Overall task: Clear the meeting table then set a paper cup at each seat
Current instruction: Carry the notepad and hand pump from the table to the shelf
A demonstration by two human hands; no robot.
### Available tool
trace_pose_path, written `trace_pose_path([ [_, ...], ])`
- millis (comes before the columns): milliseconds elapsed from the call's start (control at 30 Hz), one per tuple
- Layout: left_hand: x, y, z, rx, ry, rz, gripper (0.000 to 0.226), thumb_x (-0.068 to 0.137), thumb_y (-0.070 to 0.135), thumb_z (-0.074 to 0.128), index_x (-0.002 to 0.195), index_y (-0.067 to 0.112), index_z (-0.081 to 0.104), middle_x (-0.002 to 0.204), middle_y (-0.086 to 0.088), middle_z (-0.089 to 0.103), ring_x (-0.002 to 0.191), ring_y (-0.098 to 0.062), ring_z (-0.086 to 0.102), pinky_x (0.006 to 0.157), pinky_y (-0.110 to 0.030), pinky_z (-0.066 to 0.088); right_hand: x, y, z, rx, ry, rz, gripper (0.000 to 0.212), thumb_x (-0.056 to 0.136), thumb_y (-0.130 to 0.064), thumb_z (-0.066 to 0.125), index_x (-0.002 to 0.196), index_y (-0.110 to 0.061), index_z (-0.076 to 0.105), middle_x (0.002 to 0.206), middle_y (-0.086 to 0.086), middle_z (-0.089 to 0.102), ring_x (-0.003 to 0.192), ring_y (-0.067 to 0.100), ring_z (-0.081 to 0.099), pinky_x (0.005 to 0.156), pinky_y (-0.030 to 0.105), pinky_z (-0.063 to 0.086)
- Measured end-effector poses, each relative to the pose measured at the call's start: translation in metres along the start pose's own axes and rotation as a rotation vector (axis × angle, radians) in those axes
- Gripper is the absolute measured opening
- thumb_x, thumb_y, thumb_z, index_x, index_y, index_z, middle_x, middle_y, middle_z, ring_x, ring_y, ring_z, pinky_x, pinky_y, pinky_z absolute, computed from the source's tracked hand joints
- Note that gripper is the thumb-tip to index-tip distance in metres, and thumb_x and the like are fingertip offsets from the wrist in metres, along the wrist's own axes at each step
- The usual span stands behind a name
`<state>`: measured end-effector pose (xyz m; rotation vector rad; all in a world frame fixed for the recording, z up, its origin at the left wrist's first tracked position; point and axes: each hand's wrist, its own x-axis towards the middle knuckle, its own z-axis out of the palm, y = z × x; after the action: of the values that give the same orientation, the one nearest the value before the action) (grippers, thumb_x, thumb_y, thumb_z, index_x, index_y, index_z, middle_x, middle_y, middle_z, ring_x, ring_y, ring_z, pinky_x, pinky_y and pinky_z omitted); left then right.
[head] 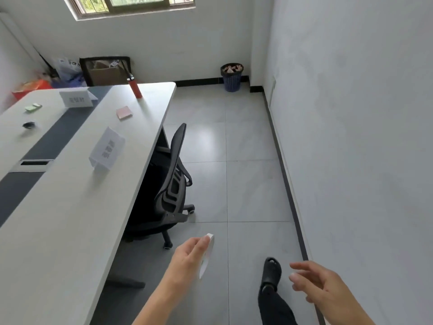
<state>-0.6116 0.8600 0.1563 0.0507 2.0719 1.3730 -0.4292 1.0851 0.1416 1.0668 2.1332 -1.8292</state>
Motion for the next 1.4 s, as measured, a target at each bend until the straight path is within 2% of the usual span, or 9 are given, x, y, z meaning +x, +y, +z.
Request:
trace_pose_path([
  [233,0.123,0.088,0.031,-0.049,0.034,-0.017,0.047,0.088,0.057,0.055,0.099,0.014,0.070,0.087,0.001,0.066,0.082,-0.013,0.061,0.075,-0.022,0.046,0.167,-0.092,-0.069,-0.066,-0.043,-0.063,0.014,0.087,-0.023,0.069,0.100,-0.025,0.069,0.091,-0.001,0.076,0.076,0.007,0.072,0.067,0.025,0.051],
  [367,0.182,0.134,0.031,-0.116,0.037,0.011,0.067,0.076,0.070,0.058,0.086,0.003,0.059,0.080,-0.005,0.046,0.074,-0.016,0.043,0.062,-0.019,0.036,0.250,-0.159,-0.095,-0.134,-0.112,-0.130,0.013,0.087,-0.024,0.069,0.100,-0.026,0.069,0.090,0.000,0.075,0.077,0.008,0.071,0.068,0.022,0.049],
  [533,0.260,0.145,0.014,-0.176,0.186,-0.076,0.066,0.068,0.069,0.055,0.100,0.013,0.071,0.091,-0.006,0.070,0.087,-0.022,0.066,0.086,-0.036,0.051,0.350,-0.219,-0.097,-0.195,-0.173,-0.138,0.014,0.087,-0.026,0.069,0.101,-0.027,0.069,0.088,0.000,0.076,0.079,0.010,0.072,0.068,0.026,0.052],
  [767,0.412,0.187,-0.049,-0.222,0.250,-0.114,0.084,0.060,0.075,0.054,0.092,-0.002,0.064,0.083,-0.006,0.058,0.077,-0.019,0.057,0.076,-0.036,0.046,0.491,-0.295,-0.061,-0.220,-0.196,-0.095,0.014,0.087,-0.026,0.068,0.101,-0.027,0.068,0.087,0.000,0.076,0.078,0.009,0.072,0.072,0.033,0.055],
  [867,0.472,0.236,-0.081,-0.228,0.238,-0.069,0.064,0.073,0.065,0.059,0.092,0.005,0.069,0.082,-0.004,0.067,0.078,-0.014,0.064,0.077,-0.028,0.048,0.540,-0.350,-0.042,-0.218,-0.223,-0.093,0.015,0.087,-0.023,0.068,0.102,-0.024,0.068,0.089,0.000,0.076,0.076,0.008,0.072,0.068,0.026,0.054],
  [967,0.522,0.281,-0.113,-0.187,0.200,-0.033,0.038,0.086,0.056,0.055,0.089,0.020,0.065,0.068,0.016,0.063,0.065,0.005,0.059,0.067,-0.016,0.041,0.589,-0.400,-0.032,-0.223,-0.219,-0.144,0.014,0.087,-0.022,0.068,0.101,-0.025,0.068,0.087,0.000,0.077,0.076,0.007,0.072,0.065,0.021,0.053],
  [1067,0.566,0.309,-0.143,-0.188,0.221,-0.010,0.047,0.081,0.063,0.056,0.093,0.020,0.067,0.072,0.018,0.063,0.071,0.002,0.059,0.071,-0.019,0.041,0.636,-0.438,-0.021,-0.236,-0.223,-0.151,0.012,0.086,-0.019,0.068,0.098,-0.023,0.069,0.083,0.000,0.078,0.074,0.009,0.072,0.062,0.023,0.054],
  [1167,0.608,0.317,-0.165,-0.254,0.280,-0.047,0.070,0.073,0.073,0.059,0.086,0.004,0.062,0.074,0.001,0.052,0.071,-0.013,0.049,0.071,-0.027,0.038,0.694,-0.467,-0.005,-0.278,-0.302,-0.105,0.012,0.087,-0.020,0.068,0.099,-0.022,0.069,0.086,-0.001,0.077,0.078,0.012,0.073,0.066,0.028,0.056],
  [1400,0.690,0.315,-0.199,-0.447,0.564,-0.237,0.083,0.046,0.084,0.061,0.090,0.015,0.073,0.086,-0.007,0.067,0.078,-0.020,0.060,0.081,-0.036,0.048,0.848,-0.553,0.043,-0.459,-0.523,-0.149,0.012,0.087,-0.021,0.069,0.099,-0.024,0.069,0.087,-0.002,0.077,0.072,0.005,0.072,0.064,0.023,0.054],
])
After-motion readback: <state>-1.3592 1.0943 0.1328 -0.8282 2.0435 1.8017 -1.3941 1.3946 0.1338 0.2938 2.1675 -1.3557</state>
